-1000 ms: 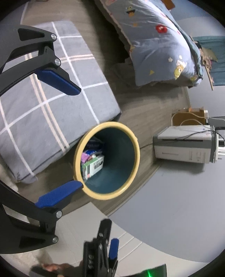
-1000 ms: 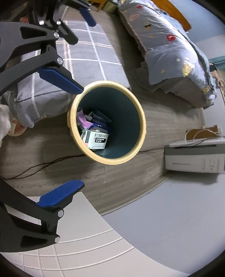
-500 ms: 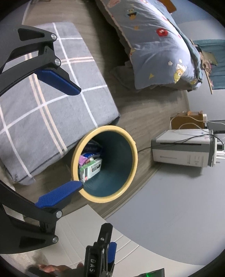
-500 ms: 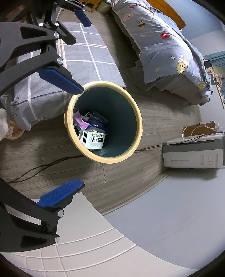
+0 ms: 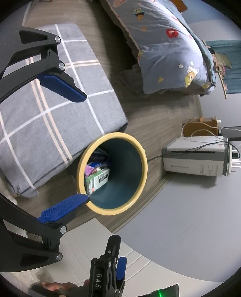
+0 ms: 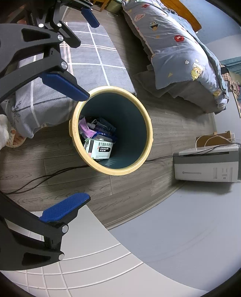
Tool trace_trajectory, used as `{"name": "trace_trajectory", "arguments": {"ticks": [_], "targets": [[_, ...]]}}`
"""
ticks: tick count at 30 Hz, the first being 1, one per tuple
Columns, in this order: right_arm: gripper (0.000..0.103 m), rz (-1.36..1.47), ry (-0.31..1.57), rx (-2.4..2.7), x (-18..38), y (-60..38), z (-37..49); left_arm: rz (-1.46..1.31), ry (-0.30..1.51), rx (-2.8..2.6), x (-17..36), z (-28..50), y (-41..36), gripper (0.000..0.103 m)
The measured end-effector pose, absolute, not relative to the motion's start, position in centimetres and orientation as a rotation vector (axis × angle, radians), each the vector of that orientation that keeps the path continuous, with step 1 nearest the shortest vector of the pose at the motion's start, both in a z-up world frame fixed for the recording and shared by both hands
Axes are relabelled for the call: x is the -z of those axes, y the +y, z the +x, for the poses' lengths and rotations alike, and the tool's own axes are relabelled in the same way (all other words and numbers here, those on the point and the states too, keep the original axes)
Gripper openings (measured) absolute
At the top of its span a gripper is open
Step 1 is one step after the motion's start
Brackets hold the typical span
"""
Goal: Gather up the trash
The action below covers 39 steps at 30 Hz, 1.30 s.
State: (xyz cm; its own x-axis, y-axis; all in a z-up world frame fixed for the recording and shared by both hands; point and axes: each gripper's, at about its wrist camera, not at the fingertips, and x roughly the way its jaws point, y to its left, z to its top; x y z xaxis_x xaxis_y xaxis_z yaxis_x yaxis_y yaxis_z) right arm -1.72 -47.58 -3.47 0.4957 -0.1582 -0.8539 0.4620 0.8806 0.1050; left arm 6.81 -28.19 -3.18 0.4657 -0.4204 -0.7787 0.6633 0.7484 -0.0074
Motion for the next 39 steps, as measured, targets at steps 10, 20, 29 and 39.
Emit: {"name": "trace_trajectory", "arguments": {"ticks": [10,20,29,39], "targets": [[0.097,0.342,0.987,0.385,3.5,-47.63,-1.68,0.314,0.859,0.682,3.2,6.72,-28.36,0.098],[0.097,0.344,0.992,0.385,3.53,-47.6,-1.66,0.297,0.86,0.689,3.16,6.61,-28.29,0.098],[0.097,0.344,0.991,0.385,3.48,-47.69,-1.62,0.305,0.848,0.687,3.1,6.44,-28.29,0.098],[0.097,0.346,0.996,0.388,3.51,-47.67,-1.59,0.327,0.817,0.681,3.01,6.05,-28.28,0.098]]}}
